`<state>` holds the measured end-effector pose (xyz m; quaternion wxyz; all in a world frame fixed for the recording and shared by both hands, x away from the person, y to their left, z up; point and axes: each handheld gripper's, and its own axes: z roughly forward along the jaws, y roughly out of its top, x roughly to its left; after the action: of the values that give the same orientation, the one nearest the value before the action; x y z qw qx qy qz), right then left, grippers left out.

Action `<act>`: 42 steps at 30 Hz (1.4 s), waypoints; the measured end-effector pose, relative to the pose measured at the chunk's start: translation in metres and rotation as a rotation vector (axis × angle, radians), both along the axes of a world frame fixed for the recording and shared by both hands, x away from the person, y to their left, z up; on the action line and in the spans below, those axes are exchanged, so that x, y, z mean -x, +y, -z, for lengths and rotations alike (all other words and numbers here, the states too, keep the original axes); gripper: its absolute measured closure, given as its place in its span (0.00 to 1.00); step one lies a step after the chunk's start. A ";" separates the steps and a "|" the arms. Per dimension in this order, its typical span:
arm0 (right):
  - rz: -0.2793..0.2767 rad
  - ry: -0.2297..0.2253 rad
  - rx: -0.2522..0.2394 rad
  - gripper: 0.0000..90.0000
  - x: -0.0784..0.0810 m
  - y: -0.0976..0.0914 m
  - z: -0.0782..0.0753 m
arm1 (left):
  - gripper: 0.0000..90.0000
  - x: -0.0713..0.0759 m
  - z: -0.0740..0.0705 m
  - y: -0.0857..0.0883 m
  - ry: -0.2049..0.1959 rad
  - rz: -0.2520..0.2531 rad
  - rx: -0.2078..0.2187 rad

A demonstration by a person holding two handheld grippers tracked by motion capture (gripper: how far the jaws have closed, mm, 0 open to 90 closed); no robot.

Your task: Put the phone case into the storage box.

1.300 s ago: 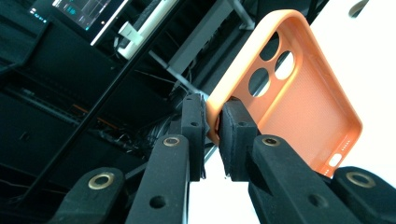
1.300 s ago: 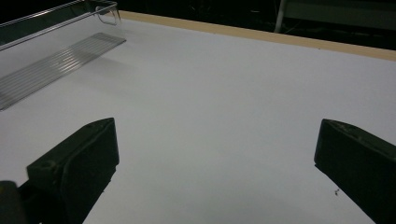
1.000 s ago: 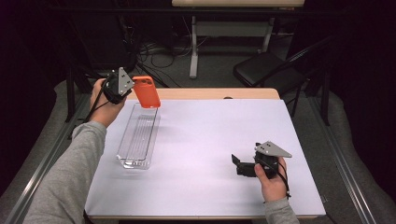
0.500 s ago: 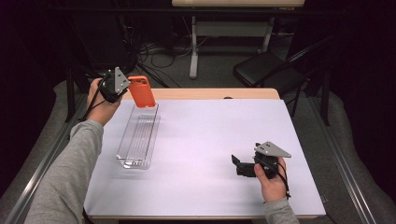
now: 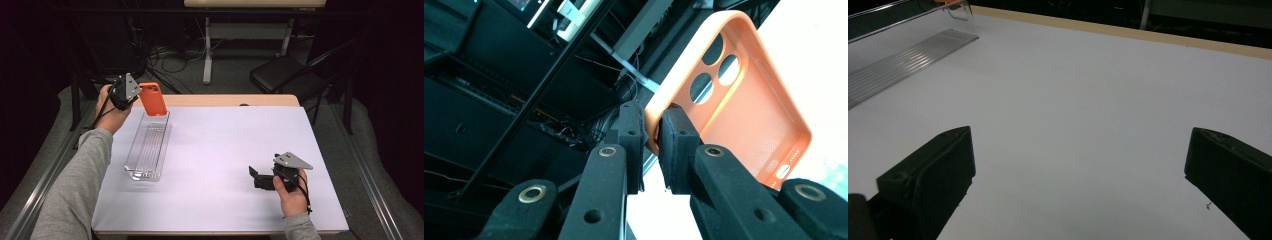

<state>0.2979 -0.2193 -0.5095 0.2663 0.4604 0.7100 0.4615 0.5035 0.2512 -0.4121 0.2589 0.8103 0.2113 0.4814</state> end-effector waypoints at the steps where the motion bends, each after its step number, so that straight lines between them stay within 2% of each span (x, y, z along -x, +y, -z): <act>1: 0.000 0.003 0.000 0.00 0.000 0.000 0.000 | 0.90 -0.001 0.001 0.000 0.003 0.000 -0.002; 21: 0.000 0.006 0.003 0.00 -0.001 0.000 0.002 | 0.90 -0.005 0.025 -0.002 0.028 0.005 -0.006; 28: 0.004 0.007 0.001 0.00 -0.001 -0.001 0.002 | 0.90 -0.006 0.036 -0.001 0.024 0.005 0.003; 42: 0.000 0.013 0.008 0.00 -0.002 0.000 0.005 | 0.91 -0.008 0.045 -0.002 0.023 0.011 -0.008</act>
<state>0.2997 -0.2196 -0.5141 0.2634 0.4625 0.7135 0.4557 0.5116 0.2496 -0.4575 0.2561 0.8179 0.2078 0.4716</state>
